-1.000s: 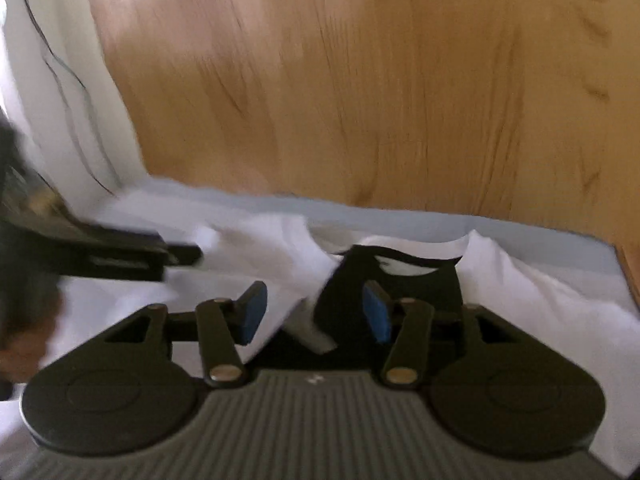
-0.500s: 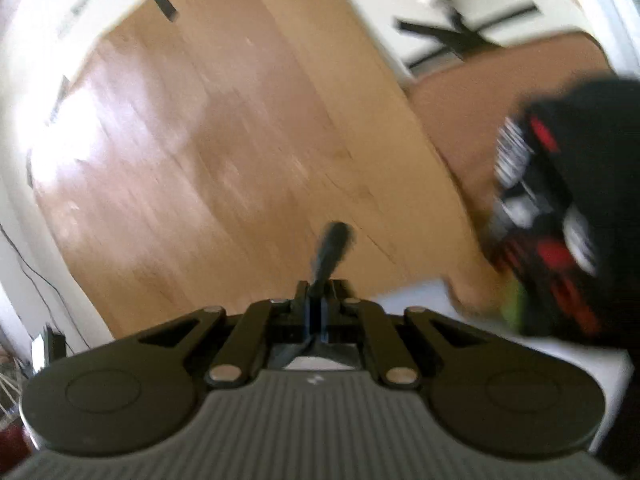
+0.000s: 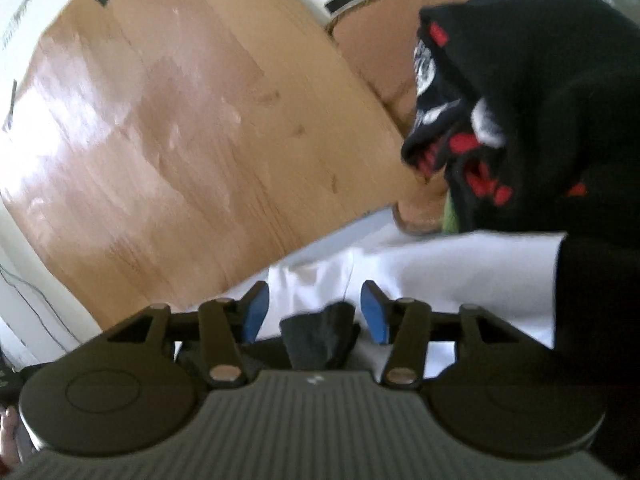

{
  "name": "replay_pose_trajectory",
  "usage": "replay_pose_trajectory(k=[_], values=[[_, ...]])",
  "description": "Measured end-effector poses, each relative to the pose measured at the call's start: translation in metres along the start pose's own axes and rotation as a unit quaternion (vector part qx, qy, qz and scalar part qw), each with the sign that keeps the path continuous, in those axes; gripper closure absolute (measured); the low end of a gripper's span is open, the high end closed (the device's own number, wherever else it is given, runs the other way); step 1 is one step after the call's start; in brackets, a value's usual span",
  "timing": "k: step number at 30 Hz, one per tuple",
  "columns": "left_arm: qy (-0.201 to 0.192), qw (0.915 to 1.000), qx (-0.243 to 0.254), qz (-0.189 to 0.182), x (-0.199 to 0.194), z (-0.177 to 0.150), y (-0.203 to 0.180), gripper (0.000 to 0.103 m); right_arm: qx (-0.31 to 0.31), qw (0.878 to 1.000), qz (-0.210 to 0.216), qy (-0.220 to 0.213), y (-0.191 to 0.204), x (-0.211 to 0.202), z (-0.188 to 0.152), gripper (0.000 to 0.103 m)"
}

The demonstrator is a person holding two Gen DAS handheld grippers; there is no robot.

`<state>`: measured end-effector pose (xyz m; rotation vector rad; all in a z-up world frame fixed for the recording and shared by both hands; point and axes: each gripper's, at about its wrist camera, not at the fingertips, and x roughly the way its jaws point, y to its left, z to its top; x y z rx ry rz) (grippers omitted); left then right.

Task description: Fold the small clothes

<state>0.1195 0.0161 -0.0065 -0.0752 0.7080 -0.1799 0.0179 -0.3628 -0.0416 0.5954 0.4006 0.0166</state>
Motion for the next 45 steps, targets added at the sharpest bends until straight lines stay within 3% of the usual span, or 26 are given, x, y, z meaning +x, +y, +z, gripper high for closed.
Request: replay_pose_trajectory(k=[3,4,5,7,9,12,15,19,22,23,24,26,29,31,33,34,35,36,39,41,45], values=[[0.024,0.9985,0.046,-0.013,0.012,-0.019,-0.015,0.073,-0.024,1.000,-0.007,0.012,0.009,0.003,-0.010,0.046],[0.037,0.9973,0.063,-0.007,0.019,-0.025,-0.019,0.075,-0.045,0.999,-0.023,0.014,0.014,0.004,-0.014,0.059],[0.043,0.9958,0.081,0.002,0.025,-0.032,-0.023,0.076,-0.072,0.996,-0.045,0.019,0.022,0.009,-0.015,0.098],[0.023,0.9929,0.116,0.014,0.025,-0.038,-0.029,0.075,-0.075,0.995,-0.058,0.029,0.025,0.016,-0.009,0.096],[0.027,0.9923,0.119,0.016,0.023,-0.036,-0.029,0.075,-0.059,0.997,-0.039,-0.005,0.036,0.010,0.004,0.096],[0.019,0.9972,0.071,-0.008,0.015,-0.027,-0.008,0.074,-0.089,0.995,0.014,-0.046,0.079,0.004,0.019,0.096],[-0.019,0.9996,-0.003,-0.019,-0.006,-0.011,0.026,0.073,-0.152,0.984,0.079,-0.037,0.140,0.018,0.015,0.096],[-0.043,0.9956,-0.071,-0.043,-0.020,-0.001,0.066,0.071,-0.238,0.959,0.152,0.010,0.212,0.056,-0.025,0.095],[-0.031,0.9938,-0.090,-0.057,-0.015,0.001,0.077,0.071,-0.244,0.941,0.210,0.106,0.233,0.097,-0.069,0.087],[-0.027,0.9936,-0.093,-0.059,-0.013,0.001,0.078,0.071,-0.240,0.935,0.219,0.146,0.233,0.107,-0.081,0.085],[-0.024,0.9936,-0.093,-0.060,-0.010,0.001,0.078,0.071,-0.236,0.933,0.219,0.159,0.230,0.109,-0.085,0.085],[-0.024,0.9931,-0.089,-0.072,-0.010,0.001,0.072,0.071,-0.215,0.943,0.214,0.136,0.212,0.102,-0.073,0.070],[-0.031,0.9909,-0.073,-0.108,-0.011,-0.003,0.055,0.071,-0.145,0.969,0.175,0.094,0.178,0.090,-0.044,0.067],[-0.026,0.9890,-0.055,-0.134,-0.012,-0.007,0.040,0.070,-0.126,0.972,0.166,0.107,0.166,0.087,-0.044,0.066],[-0.022,0.9896,-0.023,-0.140,-0.008,-0.013,0.024,0.071,-0.130,0.969,0.144,0.150,0.160,0.091,-0.061,0.066],[-0.017,0.9912,-0.002,-0.131,-0.005,-0.016,0.016,0.071,-0.136,0.964,0.123,0.194,0.152,0.101,-0.072,0.066],[-0.003,0.9936,0.022,-0.111,0.003,-0.020,0.007,0.071,-0.134,0.961,0.113,0.212,0.147,0.110,-0.084,0.068],[0.021,0.9953,0.045,-0.083,0.015,-0.025,0.000,0.073,-0.126,0.967,0.117,0.186,0.142,0.111,-0.091,0.068],[0.003,0.9947,0.090,-0.050,0.016,-0.034,-0.010,0.071,-0.090,0.969,0.115,0.199,0.143,0.109,-0.086,0.066],[0.001,0.9943,0.096,-0.046,0.014,-0.035,-0.013,0.068,-0.093,0.976,0.124,0.152,0.140,0.079,-0.076,0.066],[0.002,0.9946,0.094,-0.044,0.016,-0.035,-0.014,0.067,-0.098,0.991,0.059,0.069,0.098,0.011,-0.064,0.066]])
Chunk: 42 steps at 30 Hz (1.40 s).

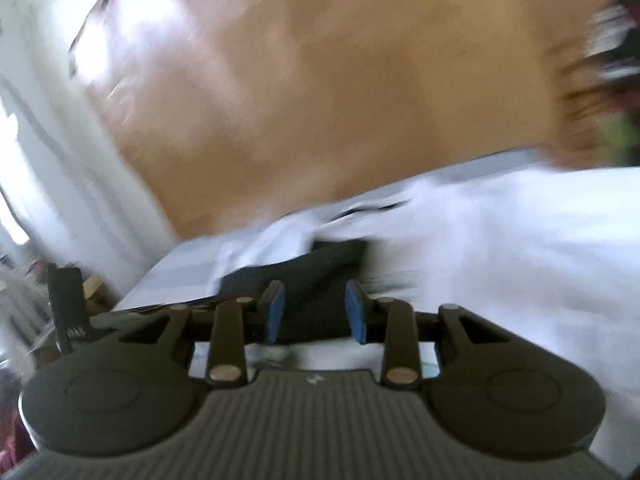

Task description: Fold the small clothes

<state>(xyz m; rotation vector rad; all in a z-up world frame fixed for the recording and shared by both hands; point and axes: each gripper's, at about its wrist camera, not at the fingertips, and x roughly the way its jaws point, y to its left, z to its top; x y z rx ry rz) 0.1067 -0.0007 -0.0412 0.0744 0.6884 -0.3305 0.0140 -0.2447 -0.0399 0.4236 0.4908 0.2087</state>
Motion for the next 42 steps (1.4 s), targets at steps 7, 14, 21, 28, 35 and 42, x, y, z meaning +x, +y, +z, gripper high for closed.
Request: replay_pose_trajectory(k=[7,14,21,28,35,42], values=[[-0.008,0.9999,0.007,0.007,-0.004,0.000,-0.002,0.062,0.052,0.968,-0.226,-0.091,-0.079,-0.112,-0.040,0.052],[-0.077,0.9969,-0.008,-0.015,-0.034,0.004,0.001,0.053,0.064,0.964,-0.248,-0.076,-0.096,-0.117,-0.054,0.048],[-0.063,0.9976,0.019,-0.021,-0.024,-0.001,-0.009,0.053,0.011,0.955,-0.292,-0.044,-0.090,-0.073,-0.051,0.037],[-0.052,0.9980,-0.002,-0.036,-0.019,0.000,-0.002,0.053,0.085,0.971,-0.219,-0.052,-0.126,-0.102,-0.055,0.097],[-0.064,0.9962,-0.032,-0.049,-0.031,0.005,0.004,0.052,0.060,0.987,-0.110,-0.101,-0.076,-0.113,0.015,0.098],[-0.073,0.9832,-0.128,-0.108,-0.047,0.015,0.038,0.051,-0.021,0.996,0.049,-0.078,0.037,-0.037,0.123,0.098]])
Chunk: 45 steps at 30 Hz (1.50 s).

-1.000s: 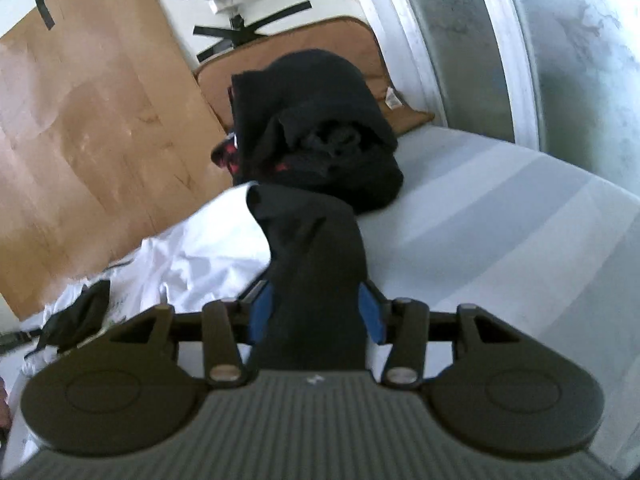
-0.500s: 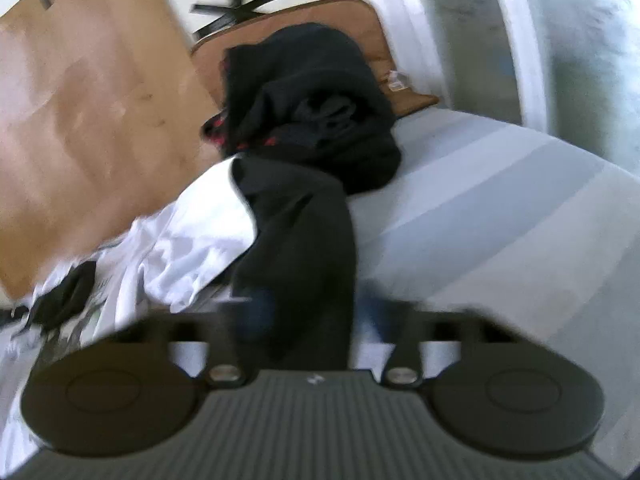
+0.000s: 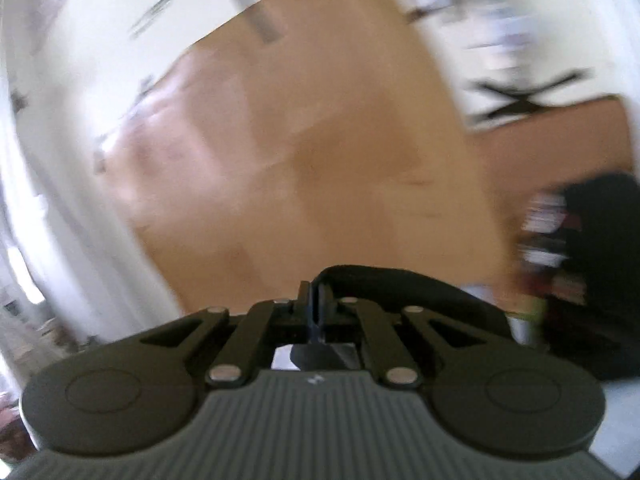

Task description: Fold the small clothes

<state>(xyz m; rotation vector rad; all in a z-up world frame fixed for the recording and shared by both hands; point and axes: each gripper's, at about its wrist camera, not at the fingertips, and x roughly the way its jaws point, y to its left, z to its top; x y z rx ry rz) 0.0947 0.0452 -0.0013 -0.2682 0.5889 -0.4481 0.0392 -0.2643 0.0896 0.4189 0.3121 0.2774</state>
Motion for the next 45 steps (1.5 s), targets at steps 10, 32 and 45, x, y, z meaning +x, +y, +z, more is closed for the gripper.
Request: replay_pose_trajectory(k=[10,32,45], values=[[-0.004,0.9953,-0.094,0.024,-0.002,0.017,0.059,0.049,-0.047,0.981,0.092,0.166,0.072,0.202,-0.011,0.085],[0.071,0.9942,0.055,0.058,0.043,-0.013,0.013,0.096,0.007,0.977,-0.183,0.113,-0.142,0.195,-0.055,0.098],[0.067,0.9939,0.050,0.073,0.040,-0.010,0.014,0.091,0.012,0.991,-0.105,0.084,-0.101,0.108,-0.059,0.069]])
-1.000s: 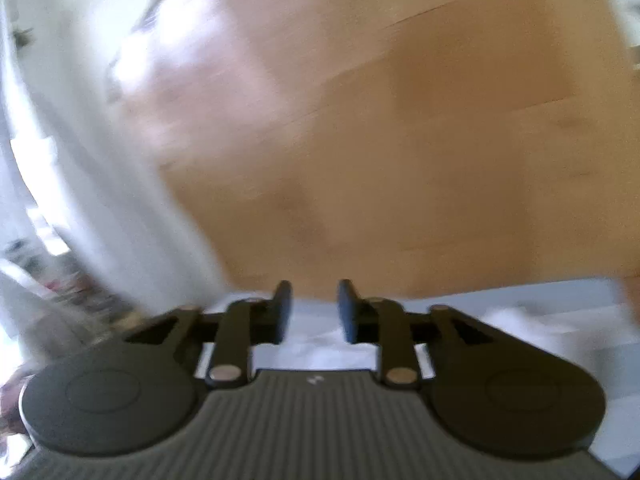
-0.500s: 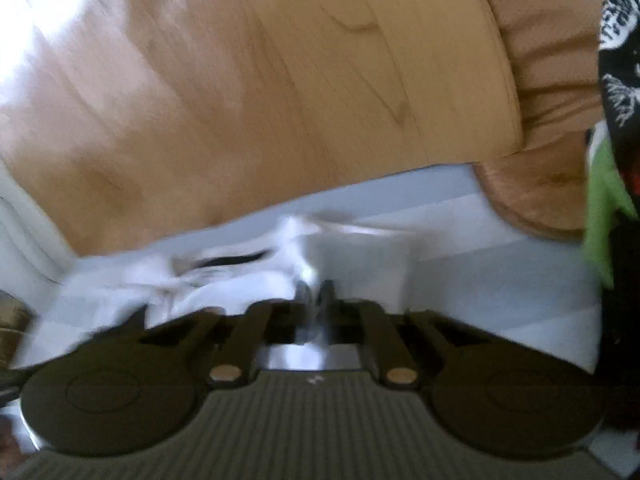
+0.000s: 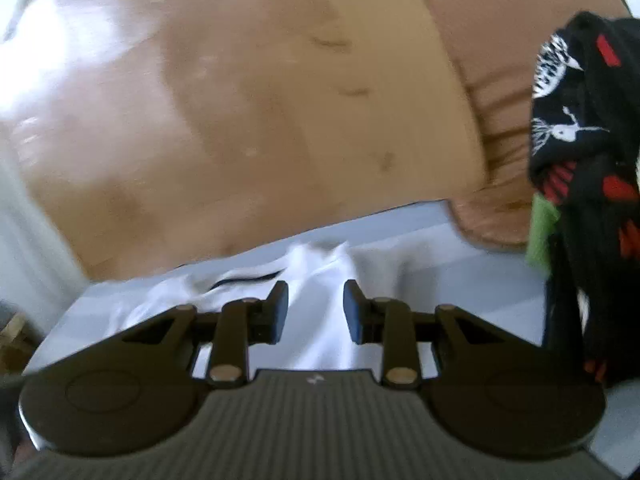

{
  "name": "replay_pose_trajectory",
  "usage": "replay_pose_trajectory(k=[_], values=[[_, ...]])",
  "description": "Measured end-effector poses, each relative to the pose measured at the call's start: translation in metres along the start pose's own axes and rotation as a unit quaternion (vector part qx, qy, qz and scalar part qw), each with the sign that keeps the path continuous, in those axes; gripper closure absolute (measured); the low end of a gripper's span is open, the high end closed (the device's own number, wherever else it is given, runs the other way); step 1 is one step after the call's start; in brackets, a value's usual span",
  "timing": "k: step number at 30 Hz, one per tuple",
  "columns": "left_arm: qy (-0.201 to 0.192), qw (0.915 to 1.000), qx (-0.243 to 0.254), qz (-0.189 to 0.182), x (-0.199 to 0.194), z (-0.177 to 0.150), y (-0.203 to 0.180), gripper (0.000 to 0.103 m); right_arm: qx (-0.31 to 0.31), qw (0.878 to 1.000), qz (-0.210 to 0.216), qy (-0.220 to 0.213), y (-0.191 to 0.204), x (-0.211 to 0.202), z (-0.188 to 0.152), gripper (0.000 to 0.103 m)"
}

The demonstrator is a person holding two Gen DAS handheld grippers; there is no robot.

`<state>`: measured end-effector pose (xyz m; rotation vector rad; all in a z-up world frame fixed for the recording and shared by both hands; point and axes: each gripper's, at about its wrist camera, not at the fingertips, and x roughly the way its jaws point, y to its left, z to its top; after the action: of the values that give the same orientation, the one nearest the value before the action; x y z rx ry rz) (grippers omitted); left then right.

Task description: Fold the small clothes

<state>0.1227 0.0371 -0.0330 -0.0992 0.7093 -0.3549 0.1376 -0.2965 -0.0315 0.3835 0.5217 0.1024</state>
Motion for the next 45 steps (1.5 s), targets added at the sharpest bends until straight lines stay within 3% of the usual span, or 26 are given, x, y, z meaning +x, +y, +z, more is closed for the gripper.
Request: replay_pose_trajectory(k=[1,3,5,6,9,13,15,18,20,24,27,31,33,34,35,36,39,41,45], values=[[0.001,1.0000,-0.005,-0.003,0.000,0.000,0.001,0.091,-0.008,1.000,0.002,0.022,0.005,0.001,-0.010,0.070],[0.004,0.9998,-0.015,-0.008,0.000,0.001,0.004,0.087,-0.038,0.994,-0.035,0.096,0.013,0.019,-0.029,0.077],[0.001,0.9994,-0.034,-0.011,-0.003,0.003,0.012,0.077,-0.051,0.994,-0.061,0.079,0.026,0.007,-0.028,0.074],[-0.005,0.9987,-0.047,-0.015,-0.007,0.005,0.018,0.070,-0.053,0.995,-0.052,0.063,0.036,-0.003,-0.025,0.074],[-0.020,0.9958,-0.084,-0.031,-0.017,0.010,0.032,0.065,-0.089,0.995,0.032,0.031,0.083,-0.040,-0.024,0.069],[-0.030,0.9934,-0.109,-0.022,-0.024,0.014,0.043,0.062,-0.096,0.982,0.135,0.091,0.132,-0.052,-0.053,0.068],[-0.029,0.9920,-0.121,-0.022,-0.024,0.015,0.048,0.062,-0.087,0.977,0.154,0.120,0.147,-0.041,-0.070,0.063],[-0.026,0.9914,-0.127,-0.017,-0.023,0.014,0.052,0.060,-0.058,0.976,0.144,0.150,0.162,-0.017,-0.093,0.061],[-0.025,0.9913,-0.128,-0.015,-0.022,0.014,0.054,0.059,-0.038,0.970,0.160,0.178,0.167,-0.007,-0.100,0.096],[-0.024,0.9910,-0.131,-0.013,-0.023,0.015,0.055,0.058,-0.116,0.960,0.184,0.174,0.177,-0.031,-0.066,0.097],[-0.026,0.9912,-0.128,-0.016,-0.025,0.015,0.054,0.056,-0.187,0.954,0.168,0.161,0.169,-0.064,-0.017,0.097],[-0.024,0.9934,-0.112,-0.004,-0.021,0.014,0.049,0.055,-0.304,0.935,0.087,0.162,0.149,-0.079,0.041,0.096],[-0.020,0.9947,-0.101,0.001,-0.018,0.013,0.046,0.055,-0.341,0.927,0.026,0.154,0.129,-0.067,0.054,0.092],[-0.020,0.9953,-0.095,0.003,-0.017,0.012,0.044,0.055,-0.351,0.926,-0.007,0.139,0.115,-0.064,0.058,0.080],[-0.020,0.9959,-0.088,0.004,-0.016,0.011,0.042,0.055,-0.340,0.932,-0.041,0.119,0.096,-0.058,0.061,0.061],[-0.020,0.9966,-0.080,0.005,-0.015,0.011,0.039,0.055,-0.319,0.940,-0.059,0.106,0.079,-0.058,0.062,0.056],[-0.026,0.9979,-0.059,0.000,-0.016,0.009,0.030,0.055,-0.223,0.966,-0.091,0.090,0.038,-0.055,0.053,0.056],[-0.029,0.9980,-0.053,-0.018,-0.017,0.009,0.026,0.054,-0.185,0.977,-0.070,0.074,0.023,-0.066,0.043,0.056],[-0.005,0.9957,-0.069,-0.061,-0.007,0.016,0.016,0.053,-0.169,0.984,-0.014,0.048,0.039,-0.076,0.026,0.056]])
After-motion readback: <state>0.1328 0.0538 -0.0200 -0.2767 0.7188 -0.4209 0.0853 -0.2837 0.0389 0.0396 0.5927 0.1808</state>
